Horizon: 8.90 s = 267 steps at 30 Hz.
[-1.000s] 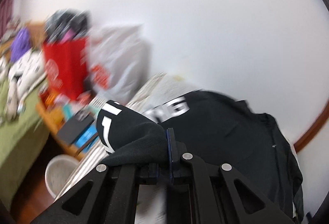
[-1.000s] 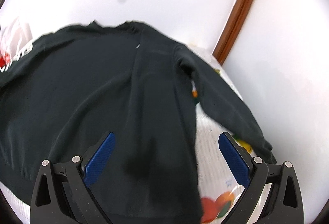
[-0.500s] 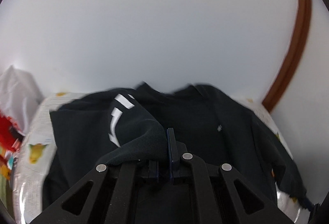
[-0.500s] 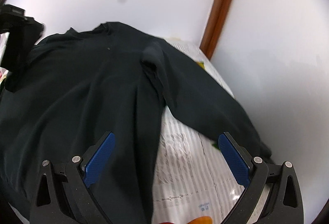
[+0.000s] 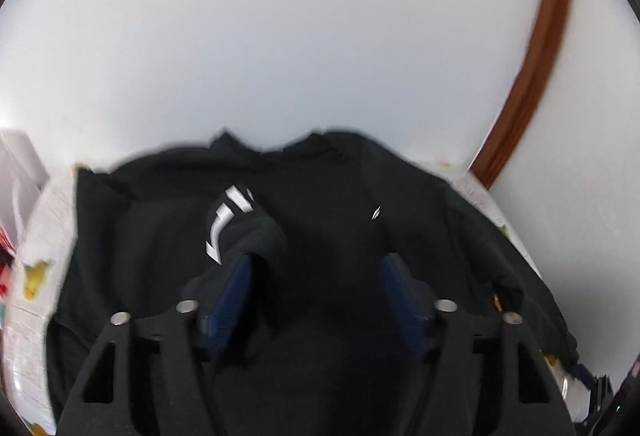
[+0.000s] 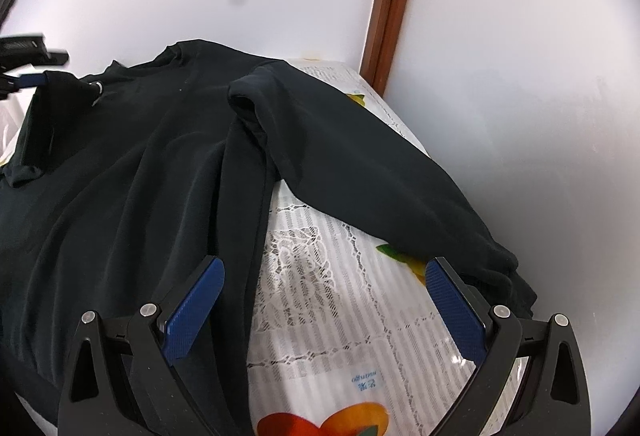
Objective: Fold small clothes
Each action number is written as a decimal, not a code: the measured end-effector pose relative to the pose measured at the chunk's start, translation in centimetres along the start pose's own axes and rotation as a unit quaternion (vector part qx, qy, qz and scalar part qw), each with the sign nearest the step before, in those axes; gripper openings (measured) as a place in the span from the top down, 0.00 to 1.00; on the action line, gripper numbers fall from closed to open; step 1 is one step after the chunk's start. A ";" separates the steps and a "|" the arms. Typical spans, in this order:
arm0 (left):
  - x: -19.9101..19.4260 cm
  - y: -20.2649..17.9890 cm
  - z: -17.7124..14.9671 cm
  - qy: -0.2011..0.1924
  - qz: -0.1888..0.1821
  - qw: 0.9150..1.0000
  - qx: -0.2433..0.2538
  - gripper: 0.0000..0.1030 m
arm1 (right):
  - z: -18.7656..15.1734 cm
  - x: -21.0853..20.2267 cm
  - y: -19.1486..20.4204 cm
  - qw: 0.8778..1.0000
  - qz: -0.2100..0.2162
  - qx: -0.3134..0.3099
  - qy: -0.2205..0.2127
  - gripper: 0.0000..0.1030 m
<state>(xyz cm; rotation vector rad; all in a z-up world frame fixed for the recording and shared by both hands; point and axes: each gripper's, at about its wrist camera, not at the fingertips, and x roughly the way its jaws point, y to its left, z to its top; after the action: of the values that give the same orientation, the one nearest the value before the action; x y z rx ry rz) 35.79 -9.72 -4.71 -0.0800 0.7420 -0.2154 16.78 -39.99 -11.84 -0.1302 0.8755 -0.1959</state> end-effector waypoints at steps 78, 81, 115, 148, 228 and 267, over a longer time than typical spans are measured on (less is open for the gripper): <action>-7.4 19.1 -18.4 0.116 0.131 0.983 -0.057 0.28 | 12.9 9.5 8.7 0.994 0.099 0.004 0.056 0.76; -8.3 19.3 -19.3 0.117 0.131 0.983 -0.058 0.28 | 10.2 7.1 7.8 0.996 0.080 -0.013 0.043 0.65; -16.2 16.1 -27.4 0.108 0.062 0.991 -0.048 0.89 | -11.0 -5.0 2.9 0.989 0.140 -0.026 0.041 0.88; -6.1 22.2 -11.1 0.054 0.135 0.986 -0.080 0.54 | 12.4 12.5 12.4 0.984 0.146 0.077 0.074 0.54; -10.0 20.2 -21.2 0.102 0.112 0.987 -0.046 0.36 | 9.8 -8.2 3.9 0.990 0.030 -0.023 -0.138 0.87; -10.6 11.8 -14.0 0.061 0.073 0.995 0.013 0.30 | 7.3 2.0 12.7 0.989 0.131 -0.046 -0.046 0.61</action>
<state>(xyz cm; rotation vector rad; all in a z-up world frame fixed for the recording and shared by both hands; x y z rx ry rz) 20.71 4.18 -9.75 0.0116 0.8621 -0.0911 25.11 -27.85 -11.17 -0.1072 0.8011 0.0958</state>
